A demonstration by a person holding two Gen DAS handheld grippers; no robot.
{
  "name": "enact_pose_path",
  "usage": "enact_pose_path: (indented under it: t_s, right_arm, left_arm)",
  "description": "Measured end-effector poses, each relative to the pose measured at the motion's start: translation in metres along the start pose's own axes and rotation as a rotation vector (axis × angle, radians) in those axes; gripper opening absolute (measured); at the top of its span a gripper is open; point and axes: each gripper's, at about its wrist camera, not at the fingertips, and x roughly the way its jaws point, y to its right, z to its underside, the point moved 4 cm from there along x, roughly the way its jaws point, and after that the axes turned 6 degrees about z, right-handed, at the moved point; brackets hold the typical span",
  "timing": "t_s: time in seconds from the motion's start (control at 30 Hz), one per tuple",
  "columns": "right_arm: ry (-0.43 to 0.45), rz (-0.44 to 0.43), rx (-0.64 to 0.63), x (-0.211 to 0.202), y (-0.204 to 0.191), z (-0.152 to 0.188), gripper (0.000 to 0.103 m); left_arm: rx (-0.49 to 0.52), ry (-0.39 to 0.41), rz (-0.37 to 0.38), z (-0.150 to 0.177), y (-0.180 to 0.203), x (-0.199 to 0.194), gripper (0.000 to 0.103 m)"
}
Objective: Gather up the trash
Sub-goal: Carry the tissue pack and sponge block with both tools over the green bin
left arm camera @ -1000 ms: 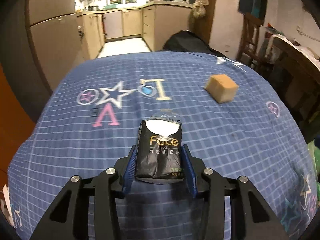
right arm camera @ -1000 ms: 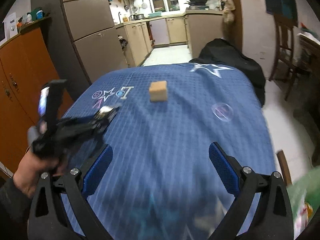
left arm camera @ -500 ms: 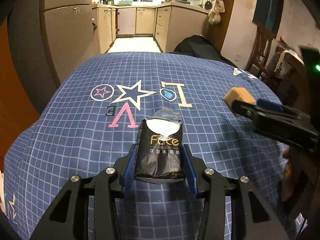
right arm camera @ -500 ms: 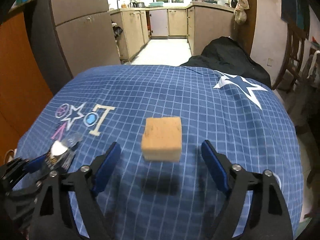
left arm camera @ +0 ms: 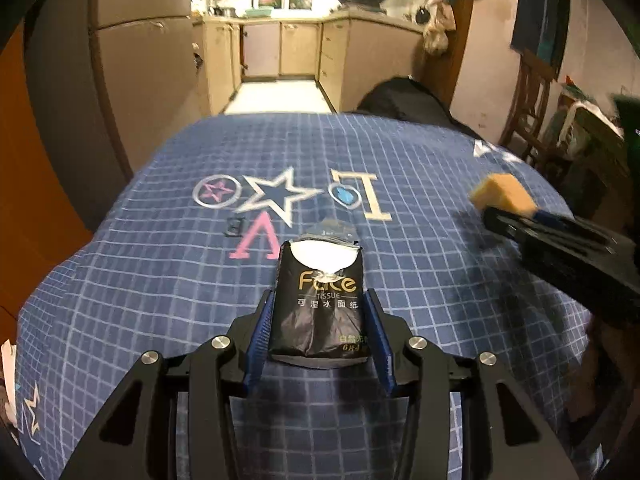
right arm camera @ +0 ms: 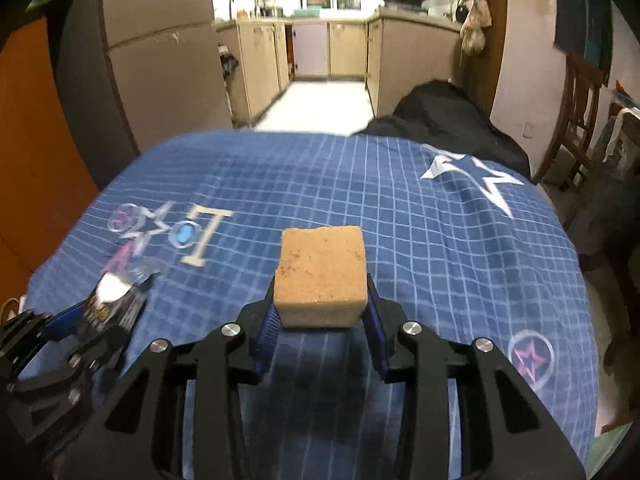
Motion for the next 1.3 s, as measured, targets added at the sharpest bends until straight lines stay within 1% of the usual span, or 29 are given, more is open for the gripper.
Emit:
enact_pose_path:
  t_s: [0.13, 0.17, 0.43, 0.53, 0.67, 0.73, 0.93, 1.13, 1.3]
  right_arm:
    - [0.084, -0.018, 0.014, -0.051, -0.003, 0.018, 0.036]
    - [0.114, -0.019, 0.022, -0.071, -0.004, 0.028, 0.036]
    - [0.238, 0.006, 0.058, -0.168, 0.002, 0.073, 0.036]
    - [0.260, 0.017, 0.069, -0.199, 0.004, 0.090, 0.036]
    - [0.289, 0.037, 0.059, -0.228, 0.001, 0.102, 0.036]
    - [0.305, 0.049, 0.049, -0.239, 0.001, 0.104, 0.036]
    - [0.331, 0.064, 0.066, -0.266, 0.015, 0.110, 0.036]
    - [0.336, 0.119, 0.101, -0.287, 0.043, 0.123, 0.036]
    - [0.335, 0.174, 0.137, -0.304, 0.071, 0.137, 0.036]
  left_arm:
    - [0.011, 0.054, -0.002, 0.009, 0.003, -0.024, 0.045]
    - [0.016, 0.070, -0.002, 0.011, 0.004, -0.032, 0.045]
    - [0.049, 0.207, 0.037, 0.037, 0.020, -0.130, 0.045]
    - [0.070, 0.242, 0.059, 0.046, 0.032, -0.161, 0.045]
    - [0.086, 0.273, 0.083, 0.060, 0.048, -0.197, 0.045]
    - [0.100, 0.284, 0.079, 0.064, 0.056, -0.208, 0.045]
    - [0.134, 0.298, 0.110, 0.081, 0.084, -0.240, 0.045]
    - [0.170, 0.307, 0.139, 0.092, 0.116, -0.259, 0.045]
    - [0.209, 0.307, 0.194, 0.105, 0.156, -0.271, 0.045]
